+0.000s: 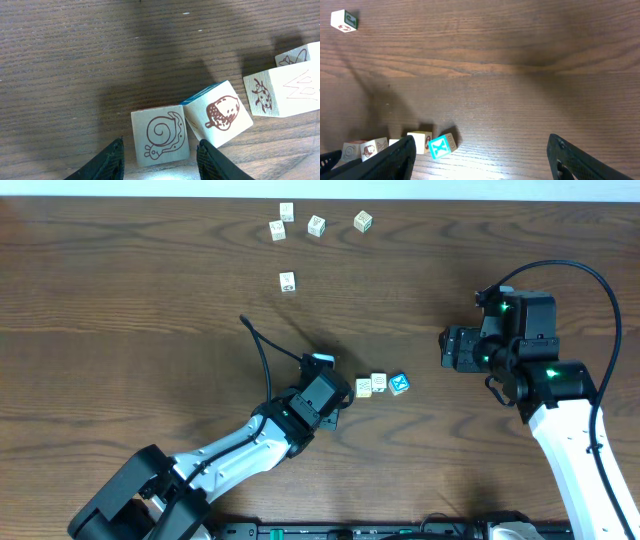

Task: Lift 5 blocks

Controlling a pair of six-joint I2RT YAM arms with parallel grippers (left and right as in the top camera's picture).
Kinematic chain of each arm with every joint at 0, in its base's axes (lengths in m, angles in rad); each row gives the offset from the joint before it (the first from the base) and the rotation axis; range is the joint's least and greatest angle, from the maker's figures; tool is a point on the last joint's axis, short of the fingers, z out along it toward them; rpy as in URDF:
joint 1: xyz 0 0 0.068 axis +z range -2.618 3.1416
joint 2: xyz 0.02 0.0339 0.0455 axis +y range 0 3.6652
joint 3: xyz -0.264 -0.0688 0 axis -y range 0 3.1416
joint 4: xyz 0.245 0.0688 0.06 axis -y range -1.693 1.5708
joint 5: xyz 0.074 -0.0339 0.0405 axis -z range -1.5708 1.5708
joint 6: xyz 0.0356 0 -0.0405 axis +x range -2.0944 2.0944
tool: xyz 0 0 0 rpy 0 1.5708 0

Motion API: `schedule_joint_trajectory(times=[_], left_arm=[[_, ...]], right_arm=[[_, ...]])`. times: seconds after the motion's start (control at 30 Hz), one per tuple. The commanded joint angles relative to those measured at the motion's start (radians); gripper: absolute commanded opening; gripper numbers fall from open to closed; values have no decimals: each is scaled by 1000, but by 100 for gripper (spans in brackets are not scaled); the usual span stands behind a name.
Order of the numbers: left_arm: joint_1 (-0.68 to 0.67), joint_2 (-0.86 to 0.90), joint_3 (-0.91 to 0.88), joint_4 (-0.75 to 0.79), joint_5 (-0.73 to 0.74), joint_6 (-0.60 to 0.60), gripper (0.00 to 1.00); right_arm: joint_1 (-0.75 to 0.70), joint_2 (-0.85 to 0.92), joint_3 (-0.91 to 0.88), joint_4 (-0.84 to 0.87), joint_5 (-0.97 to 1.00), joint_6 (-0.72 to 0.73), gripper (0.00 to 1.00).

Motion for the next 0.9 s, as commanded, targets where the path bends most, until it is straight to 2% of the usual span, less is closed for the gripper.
schedule_joint_trajectory(times=[0.0,0.27,0.4,0.43,0.47,0.53,0.6,0.67,0.7,0.87], left_arm=[[-4,-11,-12,-2,-6,2,48],[-4,-93,-11,-3,-8,5,47],[-4,-191,-11,-30,-51,6,47],[-4,-216,-11,-44,-67,6,47],[-4,-242,-11,-59,-88,6,47],[-3,-294,-11,-95,-147,6,37],[3,-326,-11,-123,-191,6,24],[17,-342,-11,-152,-233,6,10],[26,-343,-11,-161,-244,6,7],[80,-315,-14,-174,-243,2,7]], right_arm=[[-10,1,13,-4,-5,-19,81],[-10,7,13,-4,-5,-19,81],[-10,7,13,-4,-5,-18,76],[-10,7,13,-3,-5,-18,68],[-10,7,13,-3,-5,-18,53],[-10,7,13,-4,-5,-17,23],[-10,7,13,-19,-5,0,5],[-10,12,13,-49,-5,25,1],[-10,16,12,-68,-5,32,1],[-7,53,-71,-52,-5,43,1]])
